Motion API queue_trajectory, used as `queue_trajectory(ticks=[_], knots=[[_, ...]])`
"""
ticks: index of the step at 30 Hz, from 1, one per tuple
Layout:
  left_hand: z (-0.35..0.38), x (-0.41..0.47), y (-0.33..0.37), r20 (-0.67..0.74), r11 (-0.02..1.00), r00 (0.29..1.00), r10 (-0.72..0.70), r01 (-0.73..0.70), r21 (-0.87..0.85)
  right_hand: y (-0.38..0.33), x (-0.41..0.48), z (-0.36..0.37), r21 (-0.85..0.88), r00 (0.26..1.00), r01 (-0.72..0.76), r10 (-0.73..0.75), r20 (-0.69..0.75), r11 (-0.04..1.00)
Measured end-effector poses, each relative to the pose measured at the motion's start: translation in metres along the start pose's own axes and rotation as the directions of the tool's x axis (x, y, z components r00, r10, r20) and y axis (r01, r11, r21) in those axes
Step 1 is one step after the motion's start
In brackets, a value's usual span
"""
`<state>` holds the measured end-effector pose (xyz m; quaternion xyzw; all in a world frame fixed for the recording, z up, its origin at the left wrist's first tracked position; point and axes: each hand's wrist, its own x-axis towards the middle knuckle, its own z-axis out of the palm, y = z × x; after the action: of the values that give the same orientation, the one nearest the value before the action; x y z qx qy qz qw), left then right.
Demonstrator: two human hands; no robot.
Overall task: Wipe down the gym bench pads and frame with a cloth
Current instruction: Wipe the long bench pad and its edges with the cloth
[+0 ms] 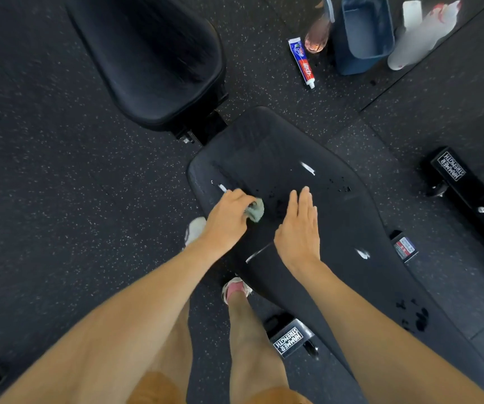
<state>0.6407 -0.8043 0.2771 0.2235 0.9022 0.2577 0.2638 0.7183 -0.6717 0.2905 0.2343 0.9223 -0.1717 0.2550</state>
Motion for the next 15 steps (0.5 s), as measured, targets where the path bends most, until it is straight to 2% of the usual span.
queue_trajectory(ticks=[2, 4, 6, 9, 11, 13, 15], knots=[[-0.018, 0.014, -0.007, -0.136, 0.999, 0.990, -0.034, 0.030, -0.032, 0.002, 0.001, 0.002, 0.046, 0.998, -0.057, 0.057, -0.005, 0.997], [-0.036, 0.038, -0.014, -0.265, 0.988, 0.952, -0.153, 0.146, -0.045, 0.004, 0.004, 0.002, 0.058, 0.994, -0.108, 0.108, 0.000, 0.992], [-0.042, 0.059, -0.018, -0.302, 0.966, 0.920, -0.250, 0.260, -0.008, 0.005, 0.008, 0.003, 0.058, 0.988, -0.152, 0.152, 0.006, 0.987], [-0.025, 0.066, -0.010, -0.338, 0.940, 0.888, -0.311, 0.341, 0.029, 0.006, 0.013, 0.002, 0.100, 0.976, -0.215, 0.215, 0.013, 0.971], [-0.006, 0.055, 0.005, -0.287, 0.962, 0.926, -0.246, 0.269, 0.042, 0.006, 0.015, 0.001, 0.118, 0.967, -0.256, 0.254, 0.028, 0.960], [0.011, 0.036, 0.018, -0.180, 0.992, 0.979, -0.098, 0.111, 0.064, 0.006, 0.014, 0.001, 0.134, 0.959, -0.284, 0.279, 0.060, 0.949], [0.020, 0.023, 0.023, -0.053, 0.998, 0.998, 0.013, -0.010, 0.061, 0.005, 0.012, 0.000, 0.134, 0.952, -0.303, 0.293, 0.084, 0.944]])
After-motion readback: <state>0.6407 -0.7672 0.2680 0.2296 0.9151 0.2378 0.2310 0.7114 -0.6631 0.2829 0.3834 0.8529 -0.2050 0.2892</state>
